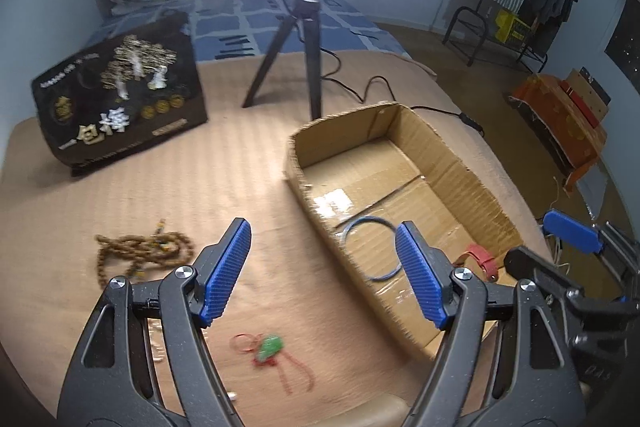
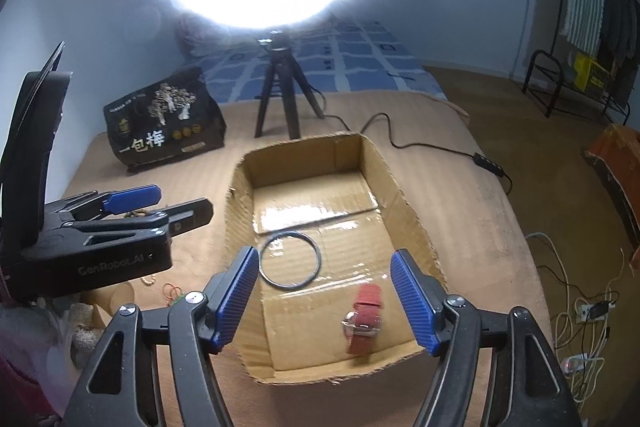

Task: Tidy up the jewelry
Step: 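Open left tool to drop bangle in box while right drops watch, then move left tool to green bead bracelet while right reaches jade pendant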

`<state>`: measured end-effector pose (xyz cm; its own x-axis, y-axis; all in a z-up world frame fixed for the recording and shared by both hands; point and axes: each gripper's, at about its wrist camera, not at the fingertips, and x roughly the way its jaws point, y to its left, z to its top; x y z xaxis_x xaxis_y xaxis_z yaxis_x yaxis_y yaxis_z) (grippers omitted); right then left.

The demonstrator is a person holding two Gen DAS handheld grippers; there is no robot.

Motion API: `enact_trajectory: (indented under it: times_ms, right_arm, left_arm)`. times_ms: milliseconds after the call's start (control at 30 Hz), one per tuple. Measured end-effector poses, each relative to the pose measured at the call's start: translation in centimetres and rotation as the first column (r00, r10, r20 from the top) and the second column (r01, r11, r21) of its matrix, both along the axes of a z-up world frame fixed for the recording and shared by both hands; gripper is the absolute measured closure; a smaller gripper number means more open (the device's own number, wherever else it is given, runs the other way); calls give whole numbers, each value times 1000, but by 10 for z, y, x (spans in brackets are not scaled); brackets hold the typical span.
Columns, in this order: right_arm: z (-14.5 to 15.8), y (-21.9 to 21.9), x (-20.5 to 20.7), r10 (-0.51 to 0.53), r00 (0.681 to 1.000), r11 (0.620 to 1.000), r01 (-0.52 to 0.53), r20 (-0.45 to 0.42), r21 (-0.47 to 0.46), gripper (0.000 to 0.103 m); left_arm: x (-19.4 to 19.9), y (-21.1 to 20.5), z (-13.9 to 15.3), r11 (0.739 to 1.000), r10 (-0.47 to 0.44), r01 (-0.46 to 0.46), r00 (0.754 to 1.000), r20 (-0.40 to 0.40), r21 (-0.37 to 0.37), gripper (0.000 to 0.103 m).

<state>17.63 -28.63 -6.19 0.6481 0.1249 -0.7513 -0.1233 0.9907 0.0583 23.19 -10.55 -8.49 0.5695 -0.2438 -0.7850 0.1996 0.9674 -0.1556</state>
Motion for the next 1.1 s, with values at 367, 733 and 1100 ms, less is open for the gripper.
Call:
enact_trajectory:
  times_ms: [367, 733, 1100]
  right_arm:
    - [9, 48, -9, 118, 990, 990, -123, 77, 62, 20]
    - [-14, 98, -4, 235, 971, 970, -232, -42, 66, 20]
    - [-55, 128, 2, 301, 939, 954, -295, -169, 58, 46]
  left_arm:
    - [-26, 81, 16, 996, 78, -79, 997, 30, 35, 26]
    - [-49, 180, -6, 974, 227, -228, 972, -52, -12, 26]
    - [-46, 214, -64, 961, 266, -277, 943, -199, -25, 30]
